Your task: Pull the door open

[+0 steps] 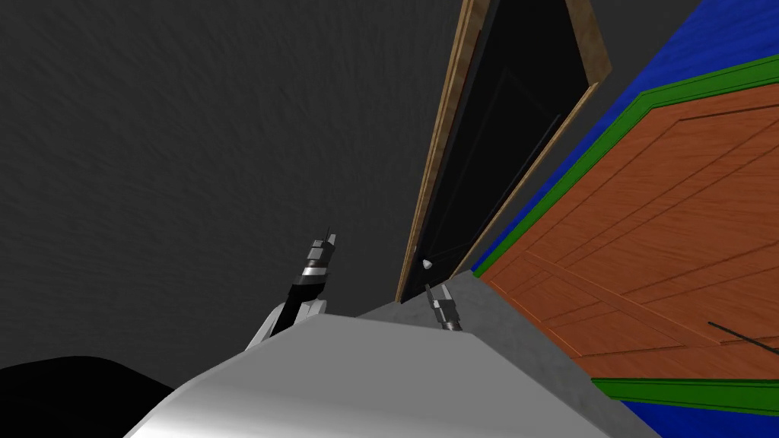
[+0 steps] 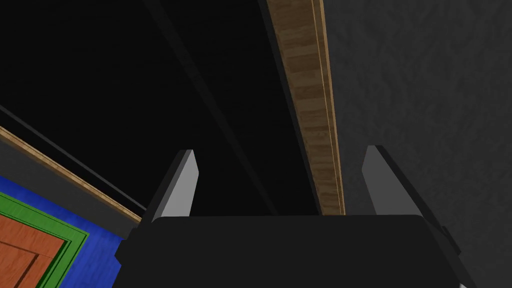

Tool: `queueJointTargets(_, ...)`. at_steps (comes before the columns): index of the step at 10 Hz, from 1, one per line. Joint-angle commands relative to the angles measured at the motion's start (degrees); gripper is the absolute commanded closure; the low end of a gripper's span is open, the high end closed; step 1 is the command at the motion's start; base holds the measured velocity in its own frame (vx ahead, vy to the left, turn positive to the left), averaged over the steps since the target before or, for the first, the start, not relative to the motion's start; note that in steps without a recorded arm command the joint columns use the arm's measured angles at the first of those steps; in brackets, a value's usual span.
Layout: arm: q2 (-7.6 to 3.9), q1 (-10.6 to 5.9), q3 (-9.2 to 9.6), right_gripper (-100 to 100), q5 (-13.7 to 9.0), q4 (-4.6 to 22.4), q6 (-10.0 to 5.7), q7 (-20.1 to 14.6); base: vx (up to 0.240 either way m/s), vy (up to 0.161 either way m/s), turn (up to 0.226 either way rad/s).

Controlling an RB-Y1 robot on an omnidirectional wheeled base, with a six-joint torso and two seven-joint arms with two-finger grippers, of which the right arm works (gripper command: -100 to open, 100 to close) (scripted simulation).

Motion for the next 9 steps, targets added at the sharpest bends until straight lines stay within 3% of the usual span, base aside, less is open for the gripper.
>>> queueJointTargets(1, 0.08, 0.00, -0.18, -100, 1.0, 2.3, -1.21, 1.9, 0.074, -0.063, 0.107)
queueJointTargets(9, 1.55, 1.37, -0.35, -100, 5.9, 11.2, -6.40, 10.4, 0.066, -0.093, 0.089)
